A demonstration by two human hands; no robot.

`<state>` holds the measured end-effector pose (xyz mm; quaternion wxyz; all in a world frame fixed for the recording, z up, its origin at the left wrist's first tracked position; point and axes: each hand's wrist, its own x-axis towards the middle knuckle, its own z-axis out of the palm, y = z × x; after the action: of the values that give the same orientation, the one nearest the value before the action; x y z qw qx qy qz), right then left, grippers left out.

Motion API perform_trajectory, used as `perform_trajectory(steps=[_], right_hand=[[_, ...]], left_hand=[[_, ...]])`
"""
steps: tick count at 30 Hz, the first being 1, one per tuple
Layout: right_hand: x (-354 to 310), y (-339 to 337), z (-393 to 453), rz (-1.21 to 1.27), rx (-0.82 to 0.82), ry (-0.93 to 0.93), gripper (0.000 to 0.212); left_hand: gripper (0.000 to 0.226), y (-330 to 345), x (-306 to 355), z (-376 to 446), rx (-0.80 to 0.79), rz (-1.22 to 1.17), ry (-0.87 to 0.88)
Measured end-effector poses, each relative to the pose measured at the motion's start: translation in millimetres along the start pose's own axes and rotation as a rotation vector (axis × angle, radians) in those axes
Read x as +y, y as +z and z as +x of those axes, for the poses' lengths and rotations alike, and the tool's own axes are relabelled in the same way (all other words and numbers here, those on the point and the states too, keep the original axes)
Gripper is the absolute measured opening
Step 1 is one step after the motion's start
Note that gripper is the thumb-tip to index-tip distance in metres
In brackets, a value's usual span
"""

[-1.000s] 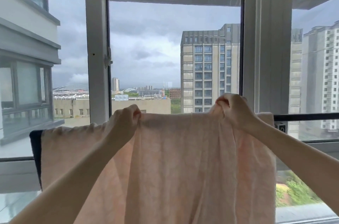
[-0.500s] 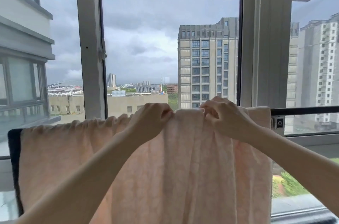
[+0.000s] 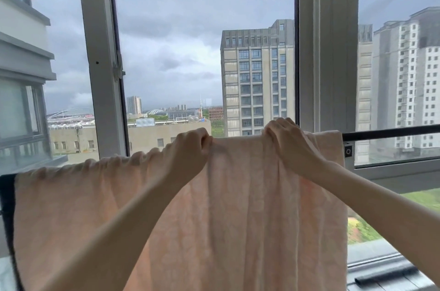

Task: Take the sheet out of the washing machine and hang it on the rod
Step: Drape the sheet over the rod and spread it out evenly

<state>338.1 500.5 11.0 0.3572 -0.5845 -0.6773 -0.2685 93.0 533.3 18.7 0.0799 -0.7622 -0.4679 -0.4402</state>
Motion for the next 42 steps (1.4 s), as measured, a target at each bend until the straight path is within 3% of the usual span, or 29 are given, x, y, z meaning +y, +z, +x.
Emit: perform_trajectory(steps=[6, 16, 21, 27, 32, 38, 42], right_hand=[[58.3, -23.9, -5.1, 0.004, 0.064, 0.148, 0.024], [42.8, -27.5, -20.4, 0.034, 0.071, 0.001, 0.02], [38.3, -27.4, -10.9, 0.052, 0.058, 0.018, 0.017], [53.6, -33.7, 1.7, 0.028, 0.191, 0.17, 0.019], [41.5, -36.8, -3.9, 0.024, 0.079, 0.085, 0.014], [19.6, -21.0, -8.0, 0.061, 0.027, 0.007, 0.022], [27.5, -14.0, -15.1, 0.083, 0.042, -0.009, 0.023]], left_hand=[[0.029, 8.0, 0.9, 6.0, 0.025, -0.032, 0.007], [0.02, 1.7, -13.5, 10.0, 0.057, -0.073, -0.027], [0.018, -1.1, -13.7, 12.4, 0.086, -0.148, 0.01], [0.023, -15.8, -38.5, 16.1, 0.188, -0.082, -0.179], [0.016, -15.9, -23.9, 10.8, 0.072, -0.014, -0.07], [0.017, 0.8, 32.3, 0.9, -0.076, -0.054, 0.286], [0.017, 22.2, 51.3, 8.0, -0.094, -0.096, 0.327]])
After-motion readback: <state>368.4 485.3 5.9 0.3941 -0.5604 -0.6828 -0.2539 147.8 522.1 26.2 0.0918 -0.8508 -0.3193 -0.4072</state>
